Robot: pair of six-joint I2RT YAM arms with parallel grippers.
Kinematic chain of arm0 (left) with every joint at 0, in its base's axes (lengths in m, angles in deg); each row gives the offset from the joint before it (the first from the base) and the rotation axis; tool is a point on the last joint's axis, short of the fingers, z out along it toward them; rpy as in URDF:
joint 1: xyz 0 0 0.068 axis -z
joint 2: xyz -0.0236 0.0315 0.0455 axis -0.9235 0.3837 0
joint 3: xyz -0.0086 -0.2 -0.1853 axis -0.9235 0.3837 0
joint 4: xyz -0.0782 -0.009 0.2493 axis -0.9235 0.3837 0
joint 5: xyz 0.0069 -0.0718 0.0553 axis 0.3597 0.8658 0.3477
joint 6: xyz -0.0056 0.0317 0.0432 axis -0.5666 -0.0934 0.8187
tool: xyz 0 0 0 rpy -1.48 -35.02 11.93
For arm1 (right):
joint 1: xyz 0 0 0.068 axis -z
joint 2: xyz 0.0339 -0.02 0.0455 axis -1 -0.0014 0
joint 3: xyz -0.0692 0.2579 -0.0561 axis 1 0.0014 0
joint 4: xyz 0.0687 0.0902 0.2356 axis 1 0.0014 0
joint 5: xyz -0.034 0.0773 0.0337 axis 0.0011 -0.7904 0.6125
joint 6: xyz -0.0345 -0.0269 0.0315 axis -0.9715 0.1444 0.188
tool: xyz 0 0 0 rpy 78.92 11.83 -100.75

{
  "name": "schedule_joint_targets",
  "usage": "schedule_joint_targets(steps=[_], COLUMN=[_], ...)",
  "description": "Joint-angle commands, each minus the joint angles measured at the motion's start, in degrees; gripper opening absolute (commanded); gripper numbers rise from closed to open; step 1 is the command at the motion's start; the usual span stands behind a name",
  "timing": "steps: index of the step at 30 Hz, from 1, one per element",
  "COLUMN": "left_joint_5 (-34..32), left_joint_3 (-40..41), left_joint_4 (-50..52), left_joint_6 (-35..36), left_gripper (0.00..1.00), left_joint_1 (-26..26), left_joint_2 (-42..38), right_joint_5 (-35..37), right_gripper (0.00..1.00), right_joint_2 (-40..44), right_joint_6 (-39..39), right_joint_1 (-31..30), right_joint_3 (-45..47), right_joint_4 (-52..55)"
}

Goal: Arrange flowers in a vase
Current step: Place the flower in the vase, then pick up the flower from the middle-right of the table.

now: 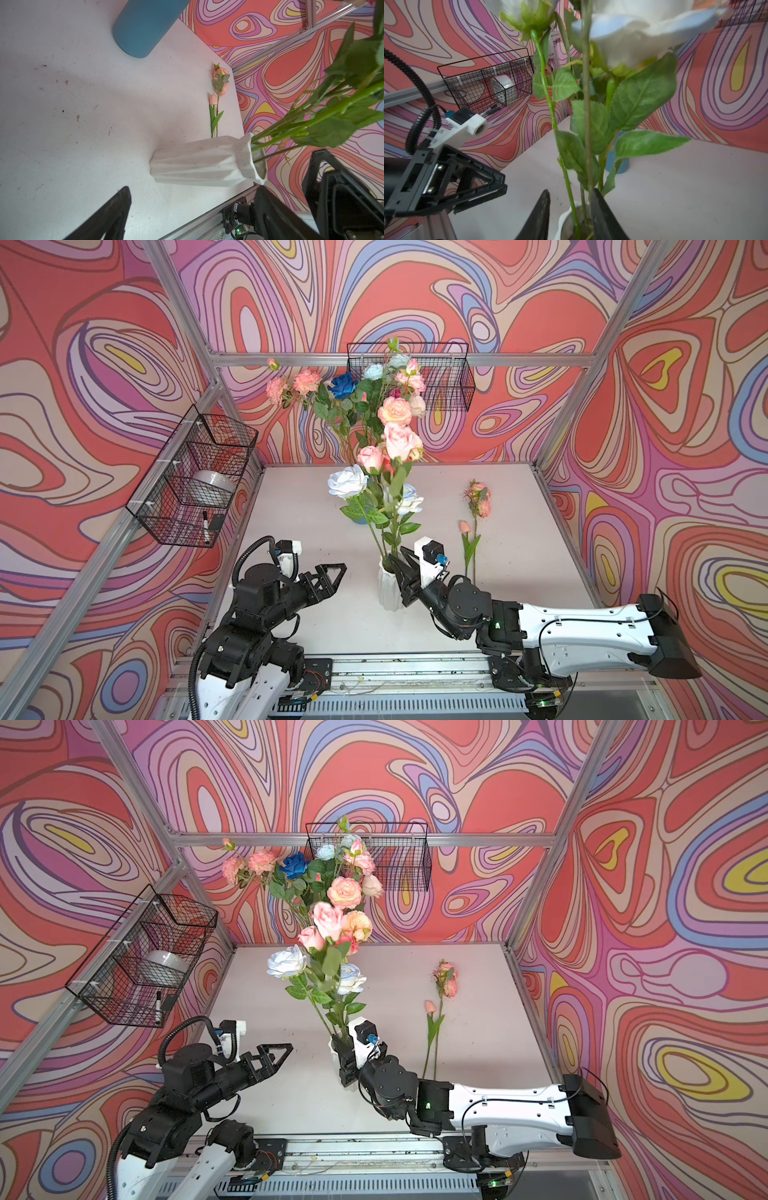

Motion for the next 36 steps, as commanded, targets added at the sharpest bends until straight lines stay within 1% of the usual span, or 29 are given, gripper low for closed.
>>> schedule_joint_targets(steps=[1, 8, 10, 12, 13, 14, 16, 18, 21, 23, 25, 28, 30, 32, 36], left_joint_5=[0.61, 0.37, 0.31, 0.43, 0.46, 0.57, 0.88, 1.18, 1.24, 1.15, 1.06, 1.19, 1.26, 1.21, 1.20], left_joint_3=[0.86, 1.68, 2.03, 2.37, 2.56, 2.71, 3.07, 3.24, 3.27, 3.19, 3.12, 3.15, 3.19, 3.19, 3.28], left_joint_4=[-1.28, -1.59, -1.70, -2.07, -2.25, -2.46, -2.97, -3.26, -3.22, -3.08, -2.96, -2.73, -2.61, -2.55, -2.65], left_joint_6=[0.45, 0.71, 0.80, 0.79, 0.72, 0.71, 0.56, 0.43, 0.43, 0.43, 0.45, 0.36, 0.36, 0.28, 0.19], left_gripper=[0.95, 0.95, 0.95, 0.95, 0.95, 0.95, 0.95, 0.95, 0.95, 0.95, 0.95, 0.95, 0.95, 0.95, 0.95], left_joint_1=[0.05, 0.05, 0.01, 0.02, 0.05, 0.06, 0.04, 0.05, 0.07, 0.03, 0.06, -0.01, 0.00, 0.04, 0.07], left_joint_2=[0.34, 0.25, 0.14, 0.23, 0.34, 0.43, 0.74, 1.02, 1.01, 0.81, 0.62, 0.51, 0.44, 0.22, 0.00], right_joint_5=[2.50, 6.38, 9.68, 10.92, 9.86, 5.71, -5.86, -19.20, -33.49, -38.72, -39.67, -40.30, -41.27, -41.76, -40.13], right_gripper=[0.40, 0.42, 0.45, 0.48, 0.48, 0.46, 0.43, 0.41, 0.40, 0.38, 0.35, 0.34, 0.34, 0.34, 0.35], right_joint_2=[3.69, 9.89, 11.20, 11.92, 11.94, 12.01, 12.53, 12.27, 6.83, 1.50, -4.17, -12.06, -16.51, -19.08, -20.78], right_joint_6=[6.13, 19.66, 26.10, 31.41, 34.45, 35.62, 35.09, 33.05, 30.45, 28.63, 26.71, 24.90, 24.68, 24.67, 24.09], right_joint_1=[-1.57, -2.11, -2.11, -1.01, 1.08, 5.69, 16.89, 29.58, 45.78, 53.38, 57.57, 60.91, 61.18, 61.17, 61.19], right_joint_3=[1.79, 6.19, 6.23, 5.68, 4.96, 4.61, 5.53, 7.25, 6.70, 5.67, 4.15, 1.64, 0.34, -0.18, -0.27], right_joint_4=[7.93, 22.25, 29.59, 37.05, 41.29, 44.10, 44.85, 42.65, 42.12, 41.94, 41.77, 41.03, 40.72, 40.33, 41.23])
